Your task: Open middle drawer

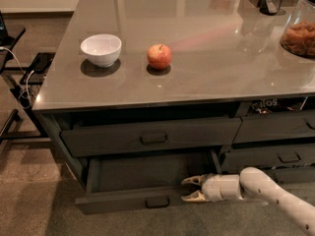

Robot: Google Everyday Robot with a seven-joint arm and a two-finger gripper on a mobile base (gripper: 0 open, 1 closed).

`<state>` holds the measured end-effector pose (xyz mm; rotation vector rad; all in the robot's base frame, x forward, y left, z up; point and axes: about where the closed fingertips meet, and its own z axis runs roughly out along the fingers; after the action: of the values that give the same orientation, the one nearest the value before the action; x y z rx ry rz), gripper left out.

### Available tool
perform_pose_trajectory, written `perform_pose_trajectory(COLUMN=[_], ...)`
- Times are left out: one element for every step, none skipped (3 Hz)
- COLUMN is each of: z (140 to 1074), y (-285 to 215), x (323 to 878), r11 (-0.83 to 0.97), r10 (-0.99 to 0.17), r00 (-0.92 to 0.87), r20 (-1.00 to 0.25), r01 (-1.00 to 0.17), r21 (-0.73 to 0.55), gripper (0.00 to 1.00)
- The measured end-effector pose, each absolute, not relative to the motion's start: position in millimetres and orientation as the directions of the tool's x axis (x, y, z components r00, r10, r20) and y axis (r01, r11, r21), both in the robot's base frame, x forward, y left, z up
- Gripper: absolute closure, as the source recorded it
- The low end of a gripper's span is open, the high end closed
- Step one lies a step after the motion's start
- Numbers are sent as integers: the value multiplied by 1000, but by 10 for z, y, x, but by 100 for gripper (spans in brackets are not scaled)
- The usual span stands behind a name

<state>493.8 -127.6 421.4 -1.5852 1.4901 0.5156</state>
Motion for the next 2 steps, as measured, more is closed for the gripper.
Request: perform_pose_trajectory(z=[4214, 4214], y=[-1276, -1275], x=[4938, 4938], r11=[101, 101], r10=[-583, -583], r00=[196, 196], r20=[-789, -789], r01=[-946, -946], r21=[-309, -309], gripper=[82, 58])
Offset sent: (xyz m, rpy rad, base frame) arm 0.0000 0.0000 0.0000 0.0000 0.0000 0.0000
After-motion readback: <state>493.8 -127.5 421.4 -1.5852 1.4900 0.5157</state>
